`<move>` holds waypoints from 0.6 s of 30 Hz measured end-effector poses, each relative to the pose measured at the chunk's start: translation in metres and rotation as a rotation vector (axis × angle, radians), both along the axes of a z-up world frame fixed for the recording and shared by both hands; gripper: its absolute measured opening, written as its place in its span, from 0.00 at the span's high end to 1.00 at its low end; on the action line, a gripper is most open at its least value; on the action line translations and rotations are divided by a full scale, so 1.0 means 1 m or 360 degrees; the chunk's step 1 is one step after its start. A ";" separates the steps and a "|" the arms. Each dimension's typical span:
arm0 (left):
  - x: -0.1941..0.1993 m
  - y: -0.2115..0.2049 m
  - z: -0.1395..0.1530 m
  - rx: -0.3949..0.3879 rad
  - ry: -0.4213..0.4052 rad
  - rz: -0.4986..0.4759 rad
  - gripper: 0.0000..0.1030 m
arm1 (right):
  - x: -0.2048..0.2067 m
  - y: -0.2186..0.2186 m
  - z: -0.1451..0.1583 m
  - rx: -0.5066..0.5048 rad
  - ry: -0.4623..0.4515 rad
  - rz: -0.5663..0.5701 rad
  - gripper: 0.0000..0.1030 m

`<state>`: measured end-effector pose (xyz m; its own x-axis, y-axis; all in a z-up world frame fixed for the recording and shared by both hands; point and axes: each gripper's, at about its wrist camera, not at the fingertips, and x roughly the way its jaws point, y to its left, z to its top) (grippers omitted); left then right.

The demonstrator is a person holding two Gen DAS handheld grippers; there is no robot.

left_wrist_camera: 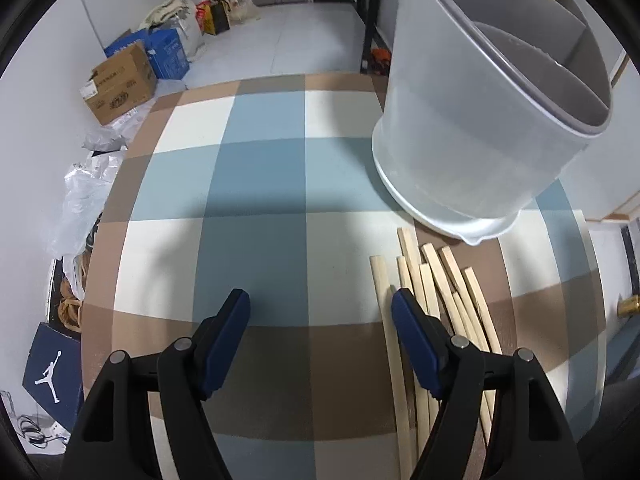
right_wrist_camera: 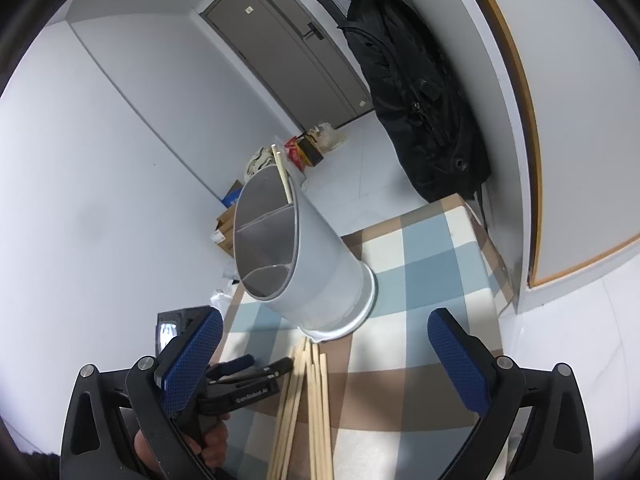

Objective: Organize utensils
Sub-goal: 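Lower the left tool to the stick pile and grasp one stick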

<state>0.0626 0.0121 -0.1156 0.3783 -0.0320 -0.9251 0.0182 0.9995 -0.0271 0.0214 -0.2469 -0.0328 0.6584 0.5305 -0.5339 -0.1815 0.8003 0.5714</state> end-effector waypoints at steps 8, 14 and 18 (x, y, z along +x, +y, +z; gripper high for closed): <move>-0.007 -0.007 0.003 0.0112 0.0049 -0.0070 0.33 | -0.004 0.011 0.006 -0.0038 -0.0040 0.0028 0.00; 0.019 -0.004 -0.004 0.0004 0.0149 -0.0030 0.33 | -0.004 0.012 0.007 -0.0049 -0.0042 0.0037 0.00; 0.019 -0.010 -0.002 0.0000 0.0143 -0.0052 0.45 | -0.003 0.006 0.005 -0.0027 -0.0028 0.0011 0.00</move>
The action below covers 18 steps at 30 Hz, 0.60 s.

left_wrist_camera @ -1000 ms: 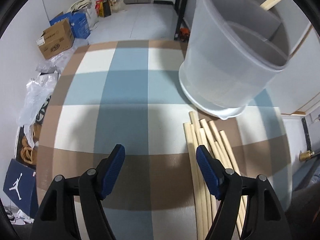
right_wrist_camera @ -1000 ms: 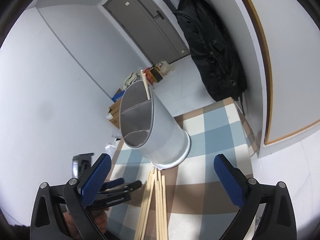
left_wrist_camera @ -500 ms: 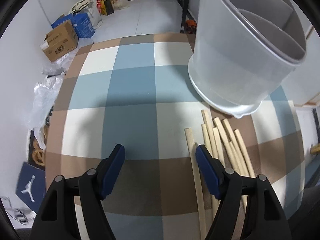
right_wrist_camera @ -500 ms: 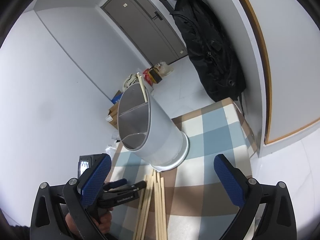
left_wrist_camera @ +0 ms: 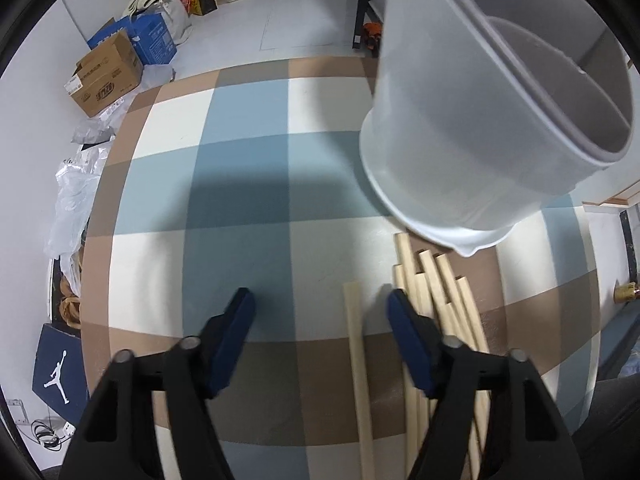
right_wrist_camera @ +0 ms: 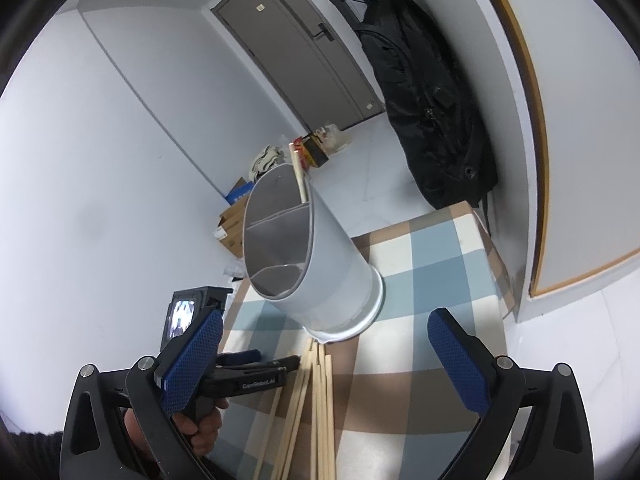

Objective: Organize utensils
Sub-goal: 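Lower the left tool to the stick pile and grasp one stick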

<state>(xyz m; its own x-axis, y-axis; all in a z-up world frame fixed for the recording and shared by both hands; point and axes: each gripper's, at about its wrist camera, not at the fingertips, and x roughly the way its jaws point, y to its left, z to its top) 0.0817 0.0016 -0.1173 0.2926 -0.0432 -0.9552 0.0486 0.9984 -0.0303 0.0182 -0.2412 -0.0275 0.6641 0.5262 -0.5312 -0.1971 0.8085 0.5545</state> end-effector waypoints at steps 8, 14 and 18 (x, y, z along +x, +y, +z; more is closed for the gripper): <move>-0.008 -0.007 0.003 -0.0027 -0.0037 -0.0027 0.97 | 0.001 -0.002 -0.001 0.0029 0.0027 0.0001 0.00; -0.002 0.003 0.003 -0.0102 -0.0052 -0.0002 0.98 | 0.001 0.004 -0.003 -0.0007 0.0034 0.0029 0.00; -0.002 0.013 0.008 -0.0158 -0.0074 0.0048 0.98 | 0.002 0.009 -0.007 -0.0032 0.0061 0.0067 0.00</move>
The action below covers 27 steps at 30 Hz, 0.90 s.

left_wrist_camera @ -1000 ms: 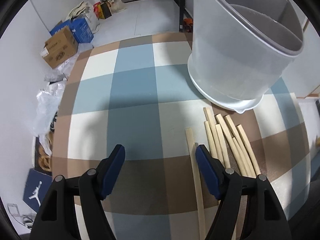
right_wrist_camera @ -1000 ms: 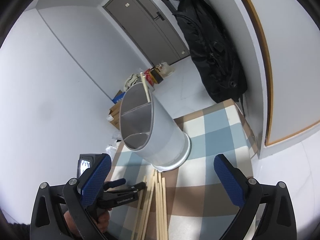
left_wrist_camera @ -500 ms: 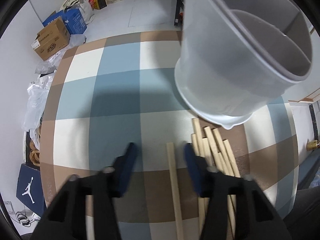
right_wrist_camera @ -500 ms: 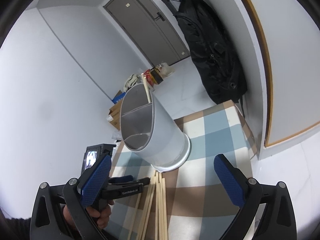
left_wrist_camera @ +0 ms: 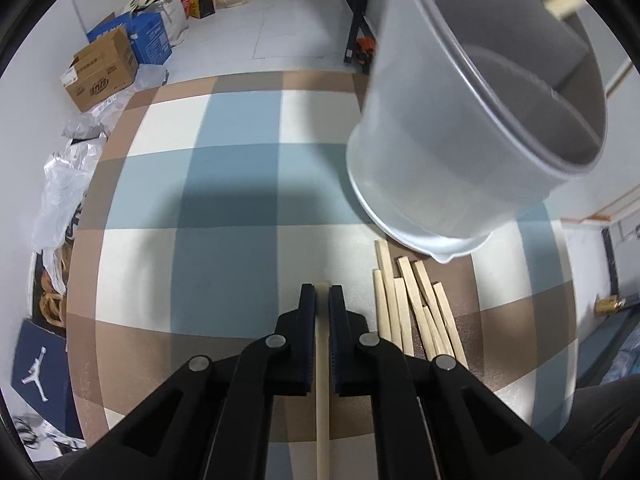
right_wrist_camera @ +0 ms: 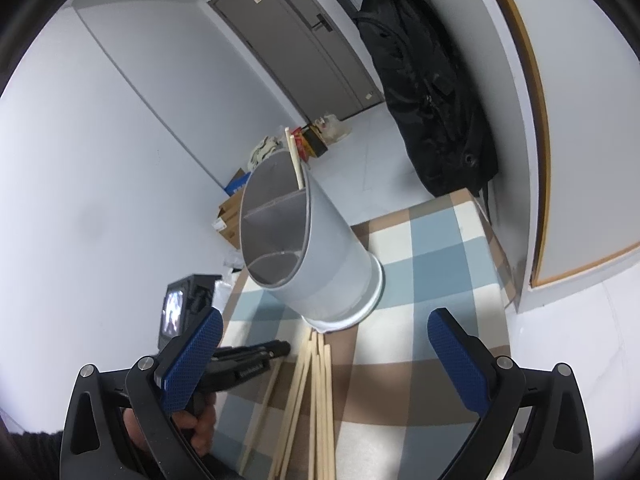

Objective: Organize utensils
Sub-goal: 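Lower the right tool to the stick pile and grasp one stick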

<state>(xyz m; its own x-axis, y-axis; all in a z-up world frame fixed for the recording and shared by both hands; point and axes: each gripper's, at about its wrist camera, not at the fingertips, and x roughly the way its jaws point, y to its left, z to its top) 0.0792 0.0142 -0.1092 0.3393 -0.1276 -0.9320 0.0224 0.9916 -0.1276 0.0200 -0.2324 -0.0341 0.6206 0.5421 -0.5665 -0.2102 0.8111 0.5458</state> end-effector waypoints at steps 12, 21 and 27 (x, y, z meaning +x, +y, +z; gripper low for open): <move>-0.013 0.049 0.034 -0.0308 -0.0180 0.0151 0.98 | 0.012 0.078 -0.038 -0.0260 0.0249 0.0391 0.38; -0.011 0.077 0.037 -0.0545 -0.0230 0.0251 0.98 | 0.019 0.139 -0.066 -0.0376 0.0270 0.0590 0.52; -0.014 0.089 0.040 -0.0610 -0.0259 0.0246 0.98 | 0.029 0.160 -0.080 -0.0434 0.0280 0.0589 0.52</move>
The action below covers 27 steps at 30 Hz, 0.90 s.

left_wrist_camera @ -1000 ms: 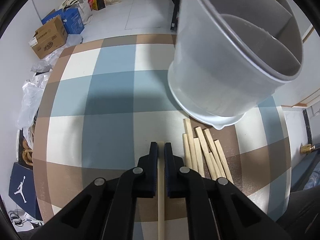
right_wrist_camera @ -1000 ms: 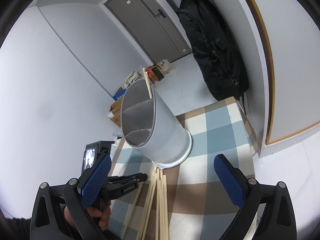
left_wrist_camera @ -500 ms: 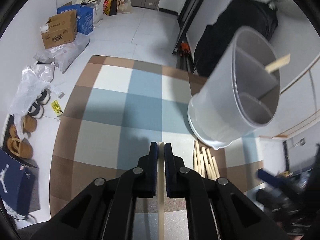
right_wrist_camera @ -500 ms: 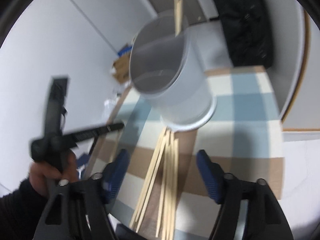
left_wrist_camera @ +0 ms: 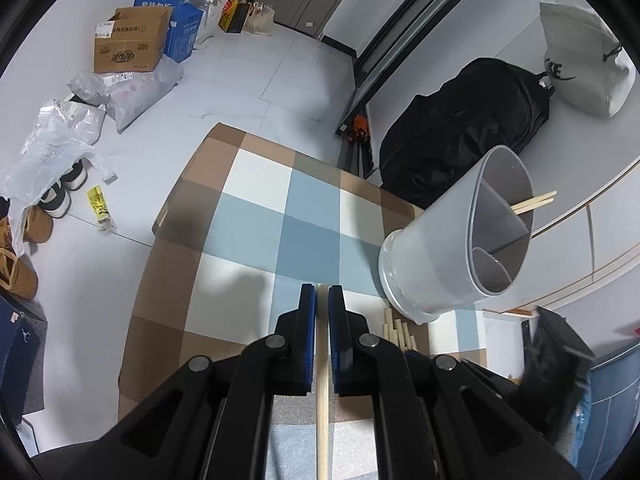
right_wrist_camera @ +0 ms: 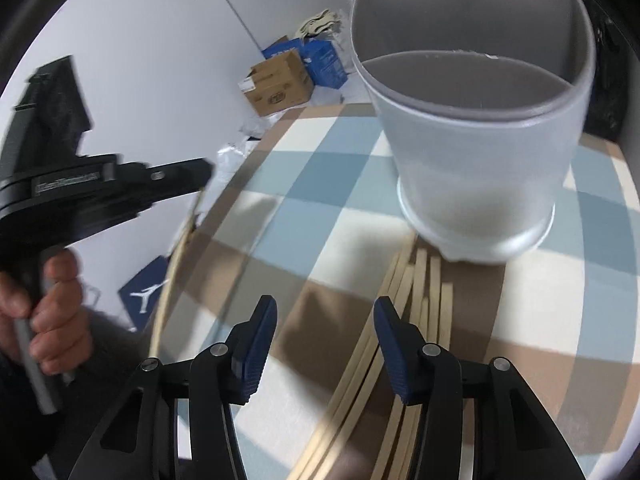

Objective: Organize utensils
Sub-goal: 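Lower the right tool to the stick pile and grasp one stick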

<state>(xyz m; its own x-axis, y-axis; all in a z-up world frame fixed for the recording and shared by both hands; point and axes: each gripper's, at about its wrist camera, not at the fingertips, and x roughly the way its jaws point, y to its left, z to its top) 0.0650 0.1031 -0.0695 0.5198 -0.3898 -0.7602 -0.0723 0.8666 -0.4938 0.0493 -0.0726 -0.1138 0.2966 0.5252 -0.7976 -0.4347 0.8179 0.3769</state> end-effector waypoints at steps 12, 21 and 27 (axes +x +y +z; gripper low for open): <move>-0.001 0.011 0.006 -0.0062 -0.0018 0.0007 0.98 | 0.013 0.015 -0.006 -0.0085 0.0067 -0.0051 0.51; -0.003 0.015 0.008 -0.0066 -0.0030 0.0023 0.98 | 0.017 0.023 -0.004 -0.0217 0.0036 -0.0044 0.56; -0.004 0.014 0.008 -0.0050 -0.0037 0.0021 0.98 | 0.028 0.027 -0.007 -0.0300 0.0056 -0.0066 0.61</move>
<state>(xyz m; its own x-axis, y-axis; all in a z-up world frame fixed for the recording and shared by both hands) 0.0613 0.1171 -0.0610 0.5422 -0.4063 -0.7355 -0.0718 0.8497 -0.5223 0.0775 -0.0454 -0.1209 0.2850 0.3534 -0.8910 -0.3887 0.8923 0.2296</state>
